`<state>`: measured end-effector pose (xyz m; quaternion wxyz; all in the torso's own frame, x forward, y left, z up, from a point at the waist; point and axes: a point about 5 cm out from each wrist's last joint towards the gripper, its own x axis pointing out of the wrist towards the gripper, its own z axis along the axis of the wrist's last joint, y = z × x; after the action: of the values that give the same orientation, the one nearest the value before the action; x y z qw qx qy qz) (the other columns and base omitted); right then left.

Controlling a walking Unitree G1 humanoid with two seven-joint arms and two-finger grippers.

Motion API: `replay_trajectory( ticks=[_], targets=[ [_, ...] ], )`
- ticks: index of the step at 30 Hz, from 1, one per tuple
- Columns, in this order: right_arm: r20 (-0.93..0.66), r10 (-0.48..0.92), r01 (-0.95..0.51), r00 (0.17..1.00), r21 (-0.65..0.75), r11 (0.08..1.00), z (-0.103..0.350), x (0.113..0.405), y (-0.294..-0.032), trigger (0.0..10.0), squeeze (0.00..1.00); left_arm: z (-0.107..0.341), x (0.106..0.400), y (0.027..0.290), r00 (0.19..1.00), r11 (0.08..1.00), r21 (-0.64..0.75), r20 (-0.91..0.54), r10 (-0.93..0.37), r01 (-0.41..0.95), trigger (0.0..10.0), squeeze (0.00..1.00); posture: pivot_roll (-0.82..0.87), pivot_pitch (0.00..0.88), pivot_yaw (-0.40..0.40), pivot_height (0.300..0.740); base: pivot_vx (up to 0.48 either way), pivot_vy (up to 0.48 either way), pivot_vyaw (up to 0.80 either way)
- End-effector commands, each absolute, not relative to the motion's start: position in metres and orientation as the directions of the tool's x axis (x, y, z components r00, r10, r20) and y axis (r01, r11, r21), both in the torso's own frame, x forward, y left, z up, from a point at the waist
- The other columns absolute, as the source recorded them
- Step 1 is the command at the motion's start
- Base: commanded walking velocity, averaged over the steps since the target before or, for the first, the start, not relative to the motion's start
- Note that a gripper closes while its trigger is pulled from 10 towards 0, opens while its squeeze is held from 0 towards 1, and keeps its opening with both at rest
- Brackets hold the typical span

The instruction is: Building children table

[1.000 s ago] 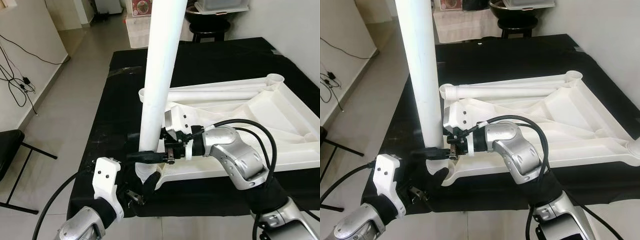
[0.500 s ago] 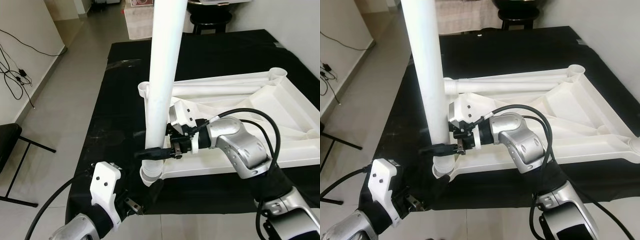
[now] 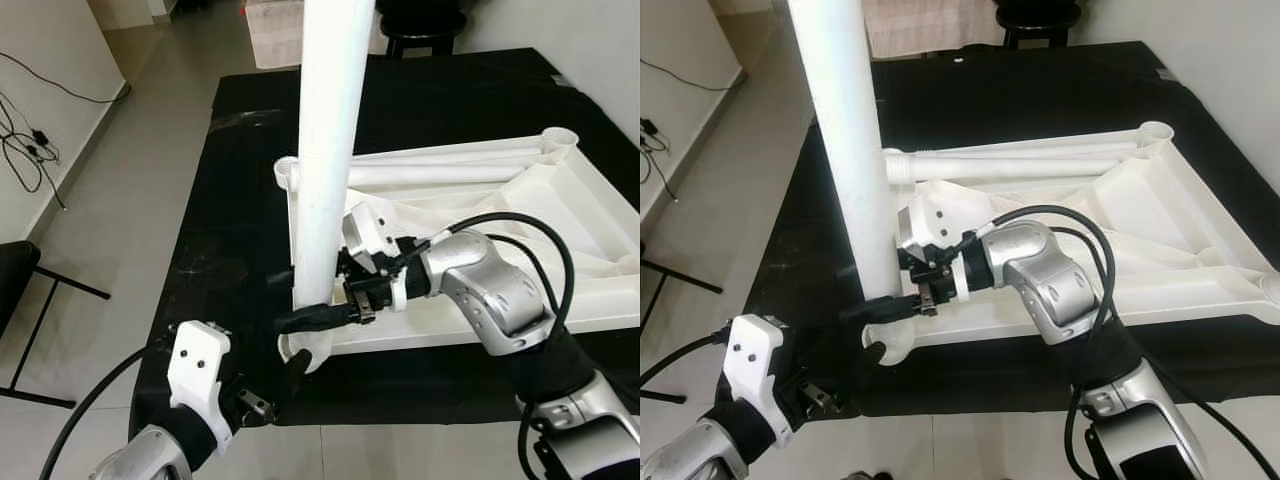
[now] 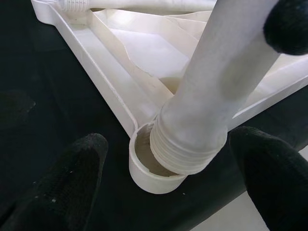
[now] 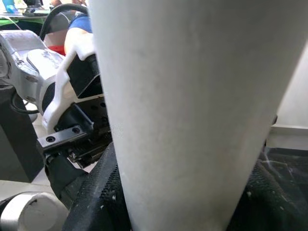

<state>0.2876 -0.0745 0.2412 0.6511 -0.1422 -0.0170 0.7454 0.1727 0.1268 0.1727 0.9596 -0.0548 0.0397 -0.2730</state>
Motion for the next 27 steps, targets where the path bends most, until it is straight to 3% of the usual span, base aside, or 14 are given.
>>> replay_trajectory(
  ticks=[1,10,17,27],
  targets=[
    [-0.215,0.966,-0.97,-0.145,-0.164,-0.182,0.229,0.283,-0.069,10.0,0.0,0.173,0.171,0.129,0.857,0.856,-0.111,-0.051,-0.512,0.505,10.0,0.0,0.03,0.223,0.049,0.74,0.0,0.0,0.0],
    [-0.145,0.987,-0.971,-0.063,-0.219,-0.094,0.234,0.287,-0.048,10.0,0.0,0.172,0.173,0.126,0.856,0.856,-0.103,-0.051,-0.514,0.507,10.0,0.0,0.04,0.213,0.051,0.74,0.0,0.0,0.0],
    [-0.156,0.987,-0.971,-0.051,-0.223,-0.085,0.234,0.29,-0.048,10.0,0.0,0.171,0.172,0.125,0.852,0.852,-0.101,-0.055,-0.521,0.515,10.0,0.0,0.04,0.213,0.051,0.74,0.0,0.0,0.0],
    [-0.262,0.95,-0.958,-0.171,-0.179,-0.222,0.231,0.283,-0.066,10.0,0.0,0.172,0.173,0.124,0.851,0.85,-0.1,-0.051,-0.523,0.516,10.0,0.0,0.04,0.221,0.051,0.74,0.0,0.0,0.0]
  ],
)
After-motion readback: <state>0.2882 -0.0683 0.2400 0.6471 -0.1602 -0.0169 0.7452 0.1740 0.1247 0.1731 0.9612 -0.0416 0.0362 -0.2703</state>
